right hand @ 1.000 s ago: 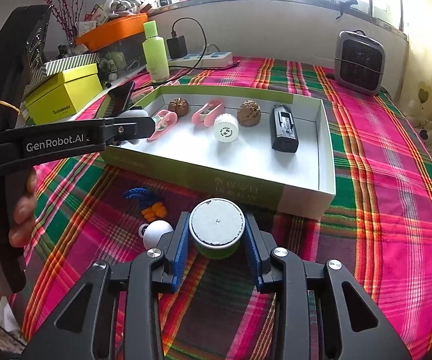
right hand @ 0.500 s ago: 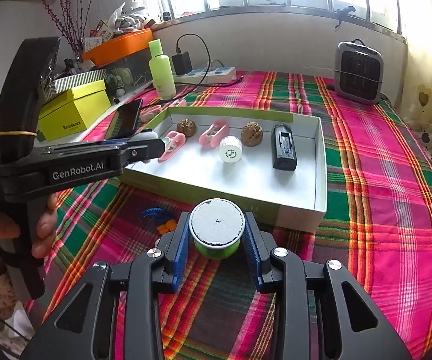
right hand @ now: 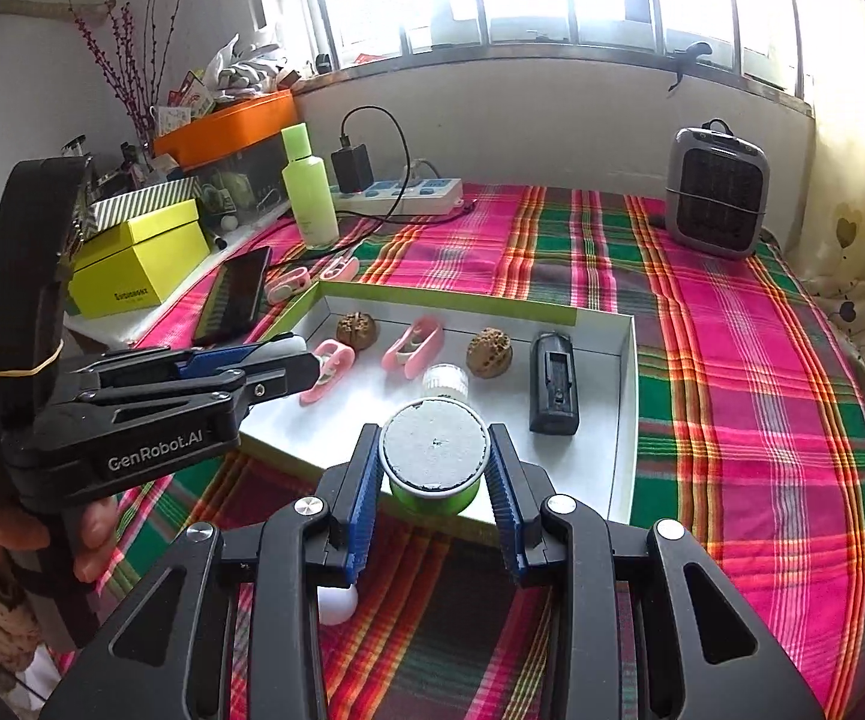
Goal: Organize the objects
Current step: 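Carry the black disc and green spool into the box with both grippers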
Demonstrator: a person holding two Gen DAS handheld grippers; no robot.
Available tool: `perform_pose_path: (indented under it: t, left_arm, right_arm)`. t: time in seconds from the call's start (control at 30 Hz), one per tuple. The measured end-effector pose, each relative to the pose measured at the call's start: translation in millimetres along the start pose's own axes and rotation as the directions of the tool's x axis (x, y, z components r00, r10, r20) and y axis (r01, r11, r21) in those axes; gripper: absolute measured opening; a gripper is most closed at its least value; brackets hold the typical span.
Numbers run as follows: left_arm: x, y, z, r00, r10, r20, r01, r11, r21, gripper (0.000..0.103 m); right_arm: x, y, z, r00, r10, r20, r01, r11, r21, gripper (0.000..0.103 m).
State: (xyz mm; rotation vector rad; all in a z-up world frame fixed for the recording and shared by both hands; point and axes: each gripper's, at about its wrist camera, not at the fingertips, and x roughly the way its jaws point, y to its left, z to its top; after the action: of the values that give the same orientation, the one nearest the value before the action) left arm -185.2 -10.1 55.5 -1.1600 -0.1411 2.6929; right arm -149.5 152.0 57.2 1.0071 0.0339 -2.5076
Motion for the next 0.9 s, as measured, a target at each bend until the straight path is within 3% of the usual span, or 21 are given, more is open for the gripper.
perform_pose_path:
  t: [0.9]
  left_arm:
    - [51.2, 3.0, 11.6, 0.997, 0.016, -0.071, -0.015, 1.0, 0.014, 0.028]
  right_arm:
    - [66.6, -29.4, 21.7, 0.997, -0.03, -0.069, 0.033, 0.999, 0.044, 0.035]
